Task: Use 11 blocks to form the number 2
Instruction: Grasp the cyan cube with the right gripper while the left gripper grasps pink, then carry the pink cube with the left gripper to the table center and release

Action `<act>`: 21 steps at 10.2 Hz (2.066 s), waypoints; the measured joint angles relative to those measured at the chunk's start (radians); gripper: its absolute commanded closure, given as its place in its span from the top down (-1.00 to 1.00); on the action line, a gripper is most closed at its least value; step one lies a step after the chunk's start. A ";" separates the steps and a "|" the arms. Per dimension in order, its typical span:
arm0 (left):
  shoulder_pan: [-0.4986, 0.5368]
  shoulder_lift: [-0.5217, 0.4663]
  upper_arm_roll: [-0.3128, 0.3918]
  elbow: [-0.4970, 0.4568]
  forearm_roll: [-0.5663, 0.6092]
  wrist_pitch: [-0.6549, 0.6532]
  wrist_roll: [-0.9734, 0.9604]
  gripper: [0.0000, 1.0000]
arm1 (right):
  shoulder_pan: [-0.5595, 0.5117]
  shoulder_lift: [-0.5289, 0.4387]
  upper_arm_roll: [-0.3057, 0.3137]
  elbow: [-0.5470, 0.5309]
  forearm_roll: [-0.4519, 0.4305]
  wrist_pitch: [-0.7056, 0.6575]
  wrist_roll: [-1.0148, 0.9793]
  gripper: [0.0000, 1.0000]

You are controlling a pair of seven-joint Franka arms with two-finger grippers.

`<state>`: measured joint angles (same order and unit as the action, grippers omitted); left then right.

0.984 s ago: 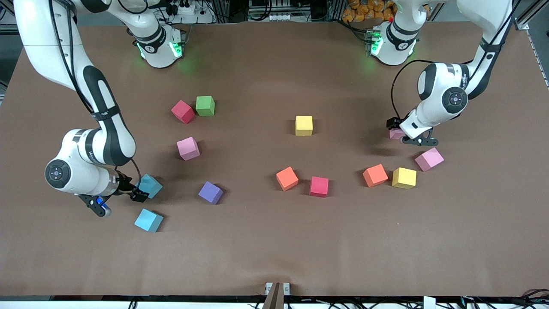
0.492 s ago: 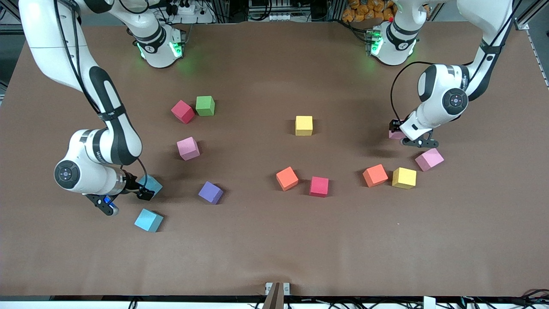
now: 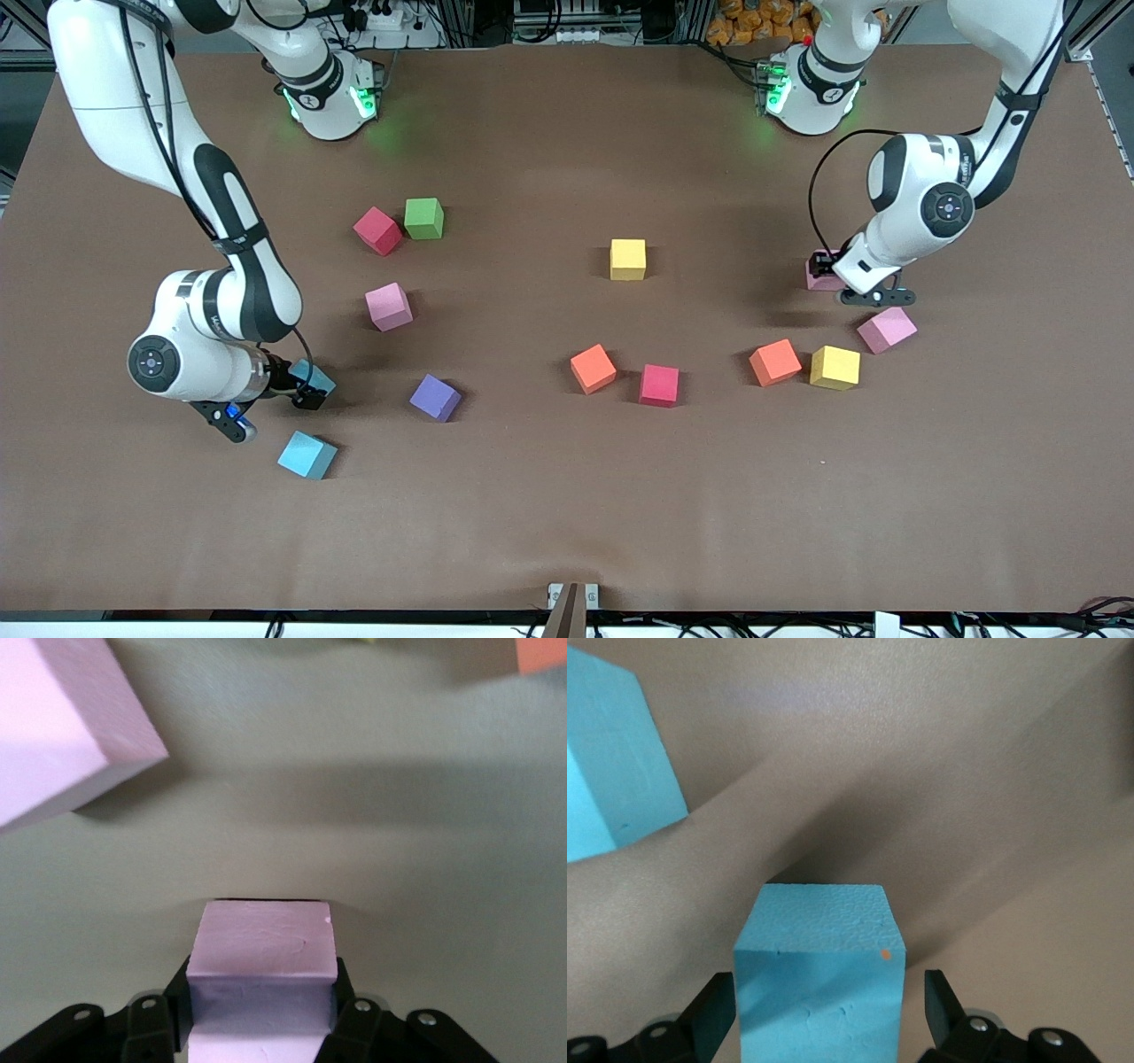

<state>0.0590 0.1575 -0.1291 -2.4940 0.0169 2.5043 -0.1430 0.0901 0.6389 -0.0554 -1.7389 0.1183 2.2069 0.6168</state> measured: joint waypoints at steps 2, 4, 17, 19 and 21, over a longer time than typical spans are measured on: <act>-0.001 -0.021 -0.024 0.024 0.000 0.000 -0.161 -1.00 | 0.006 0.003 0.000 -0.007 0.000 0.000 -0.002 0.05; -0.003 -0.037 -0.133 0.033 0.000 -0.004 -0.439 -1.00 | 0.008 0.003 0.000 -0.011 0.000 0.000 -0.012 -0.31; -0.450 0.313 -0.693 0.646 0.230 -0.323 -1.304 -1.00 | -0.011 -0.254 -0.019 -0.095 0.000 -0.024 -0.377 -0.30; -0.654 0.471 -0.550 0.818 0.294 -0.323 -1.305 -1.00 | -0.015 -0.322 -0.032 -0.135 0.000 -0.024 -0.395 -0.28; -0.837 0.544 -0.409 0.905 0.299 -0.323 -1.254 -1.00 | -0.015 -0.381 -0.050 -0.161 -0.001 -0.026 -0.423 -0.27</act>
<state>-0.7784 0.7015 -0.5378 -1.5891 0.3157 2.1809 -1.3973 0.0747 0.2582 -0.1051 -1.9002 0.1176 2.1805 0.1937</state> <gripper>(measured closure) 0.405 0.467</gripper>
